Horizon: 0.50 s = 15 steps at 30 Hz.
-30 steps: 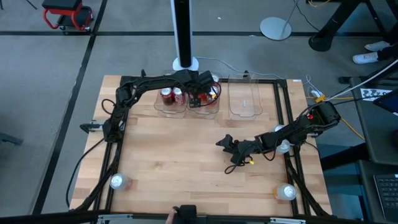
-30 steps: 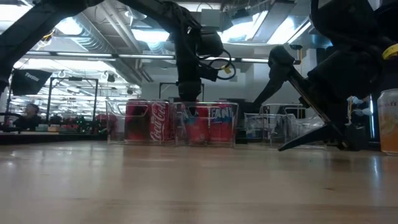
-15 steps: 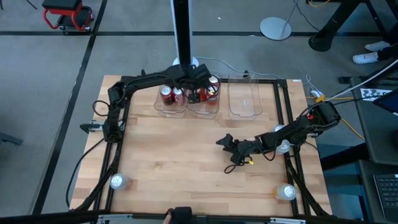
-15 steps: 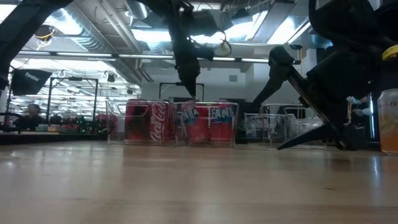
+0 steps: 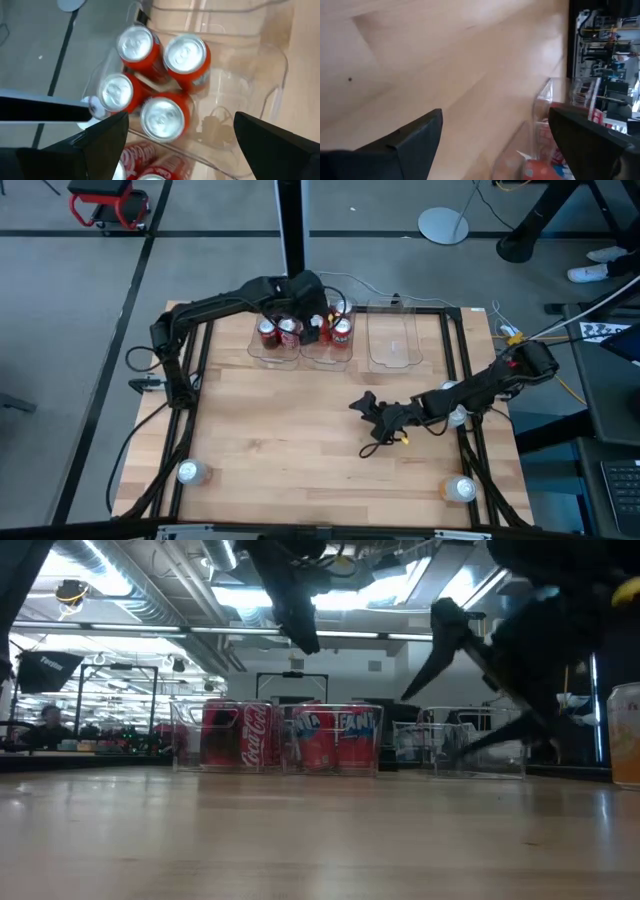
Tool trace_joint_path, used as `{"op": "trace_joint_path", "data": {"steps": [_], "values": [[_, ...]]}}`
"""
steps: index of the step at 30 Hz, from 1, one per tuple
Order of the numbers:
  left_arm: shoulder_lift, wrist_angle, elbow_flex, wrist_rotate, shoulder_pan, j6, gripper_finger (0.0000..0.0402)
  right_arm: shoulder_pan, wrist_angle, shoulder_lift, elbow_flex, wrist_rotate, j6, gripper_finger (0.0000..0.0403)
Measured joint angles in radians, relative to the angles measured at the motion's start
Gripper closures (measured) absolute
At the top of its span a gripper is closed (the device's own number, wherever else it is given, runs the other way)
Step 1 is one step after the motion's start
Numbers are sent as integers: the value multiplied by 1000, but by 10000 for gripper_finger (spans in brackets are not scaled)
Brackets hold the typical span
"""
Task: Sort soda cans
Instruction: Put the top right middle white soda can into the right transparent bin
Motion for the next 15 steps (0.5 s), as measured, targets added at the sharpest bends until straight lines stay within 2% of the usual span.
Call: {"op": "trace_joint_path", "data": {"steps": [5, 7, 12, 15], "values": [[-84, 72, -169, 2, 1, -17, 54, 0, -220, -116, 54, -1, 35, 40], [-122, 150, -252, 0, 5, -16, 54, 0, -273, -158, 62, -2, 48, 40], [-137, 313, -390, -6, 15, -13, 54, 0, -291, -217, 69, -2, 46, 40], [-123, 382, -440, -47, 18, -3, 54, 0, -294, -226, 69, 0, 42, 40]]}}
